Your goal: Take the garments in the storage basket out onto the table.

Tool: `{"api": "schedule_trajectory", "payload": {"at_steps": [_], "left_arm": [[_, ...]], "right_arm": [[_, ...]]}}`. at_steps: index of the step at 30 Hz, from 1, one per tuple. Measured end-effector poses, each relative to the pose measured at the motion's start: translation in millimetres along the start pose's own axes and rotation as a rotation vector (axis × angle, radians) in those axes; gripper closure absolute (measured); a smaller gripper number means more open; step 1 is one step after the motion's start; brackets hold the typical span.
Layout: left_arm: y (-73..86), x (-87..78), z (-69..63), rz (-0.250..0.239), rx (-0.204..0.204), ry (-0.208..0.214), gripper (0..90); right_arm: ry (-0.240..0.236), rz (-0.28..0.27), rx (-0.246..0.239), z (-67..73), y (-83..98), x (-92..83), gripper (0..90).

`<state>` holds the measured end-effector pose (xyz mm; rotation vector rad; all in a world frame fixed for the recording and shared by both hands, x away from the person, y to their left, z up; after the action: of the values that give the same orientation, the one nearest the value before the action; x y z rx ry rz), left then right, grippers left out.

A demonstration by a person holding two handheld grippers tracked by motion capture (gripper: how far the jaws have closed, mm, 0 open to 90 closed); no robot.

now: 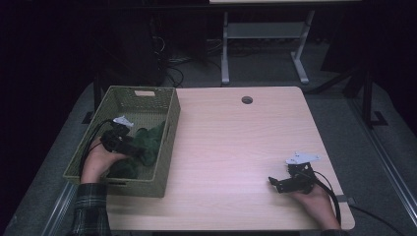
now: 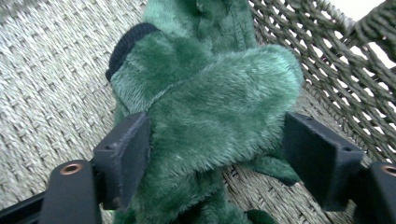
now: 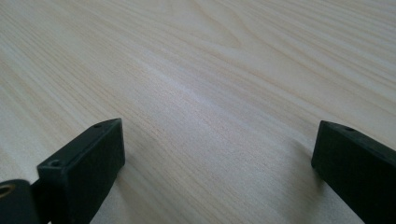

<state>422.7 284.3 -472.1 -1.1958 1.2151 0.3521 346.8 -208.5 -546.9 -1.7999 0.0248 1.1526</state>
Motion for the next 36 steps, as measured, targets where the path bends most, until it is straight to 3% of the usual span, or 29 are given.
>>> {"api": "schedule_trajectory", "payload": {"at_steps": [2, 8, 11, 17, 25, 28, 31, 36], "left_arm": [[1.1, 0.4, 0.2, 0.003, -0.008, 0.007, 32.0], [4.9, -0.7, 1.7, 0.026, -0.003, 0.031, 64.5], [5.9, -1.6, 2.4, 0.038, -0.028, 0.046, 79.5], [-0.6, -13.6, 1.8, -0.013, -0.068, 0.059, 81.9], [-8.9, -31.4, 0.3, -0.09, -0.127, 0.105, 82.1], [-12.0, -37.0, -2.1, -0.12, -0.156, 0.143, 82.3], [-15.6, -43.9, -4.6, -0.148, -0.166, 0.166, 82.6], [-21.1, -53.5, -9.5, -0.176, -0.164, 0.169, 83.0]], "right_arm": [[0.0, 0.0, 0.0, 0.0, 0.0, 0.0, 2.4], [0.0, 0.0, 0.0, 0.0, 0.0, 0.0, 2.4], [0.0, 0.0, 0.0, 0.0, 0.0, 0.0, 2.4], [0.0, 0.0, 0.0, 0.0, 0.0, 0.0, 2.4], [0.0, 0.0, 0.0, 0.0, 0.0, 0.0, 2.4], [0.0, 0.0, 0.0, 0.0, 0.0, 0.0, 2.4], [0.0, 0.0, 0.0, 0.0, 0.0, 0.0, 2.4], [0.0, 0.0, 0.001, 0.0, 0.0, 0.0, 2.4]]}}
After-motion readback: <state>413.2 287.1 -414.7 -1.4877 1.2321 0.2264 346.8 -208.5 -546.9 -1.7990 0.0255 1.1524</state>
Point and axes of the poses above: each handheld gripper's, and its own axes: x roughly forward along the jaws, y roughly out of its underside, z roughly to its left, the point moved 9 cm from there along x, roughly forward along the jaws, and after that the axes turned 10 degrees about -x, right-handed, at the moved point
